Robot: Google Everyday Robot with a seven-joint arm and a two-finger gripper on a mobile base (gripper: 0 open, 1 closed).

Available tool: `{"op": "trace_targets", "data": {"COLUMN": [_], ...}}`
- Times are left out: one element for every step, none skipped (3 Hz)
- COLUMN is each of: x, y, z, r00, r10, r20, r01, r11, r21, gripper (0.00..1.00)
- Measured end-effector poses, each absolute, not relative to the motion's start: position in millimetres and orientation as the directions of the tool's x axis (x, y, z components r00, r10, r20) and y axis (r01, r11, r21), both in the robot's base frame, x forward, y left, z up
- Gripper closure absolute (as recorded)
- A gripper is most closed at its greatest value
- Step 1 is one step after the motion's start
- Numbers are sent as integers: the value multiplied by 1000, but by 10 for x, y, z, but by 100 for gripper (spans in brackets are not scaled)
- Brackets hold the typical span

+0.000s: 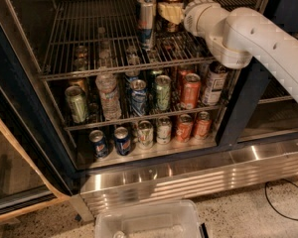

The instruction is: Pick orange can from top shelf of fridge

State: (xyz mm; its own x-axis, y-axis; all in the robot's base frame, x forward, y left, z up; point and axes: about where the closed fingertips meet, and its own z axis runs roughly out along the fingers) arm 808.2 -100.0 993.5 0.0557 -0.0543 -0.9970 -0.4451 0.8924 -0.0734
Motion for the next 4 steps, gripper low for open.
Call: {"op": "trace_targets", "data": {"x": [8111, 8153, 8270, 8316], "y": [-997, -1015, -1033, -1046], "z": [9894, 9849, 9797, 9809], "r00": [42, 34, 25, 26], "r10": [-56, -68, -77, -70], "r20": [-998, -997, -997, -997], "r01": [-442, -427, -404, -399], "r11": [894, 901, 911, 914], "r21": [-69, -75, -81, -75], "gripper": [27, 27, 27, 27]}}
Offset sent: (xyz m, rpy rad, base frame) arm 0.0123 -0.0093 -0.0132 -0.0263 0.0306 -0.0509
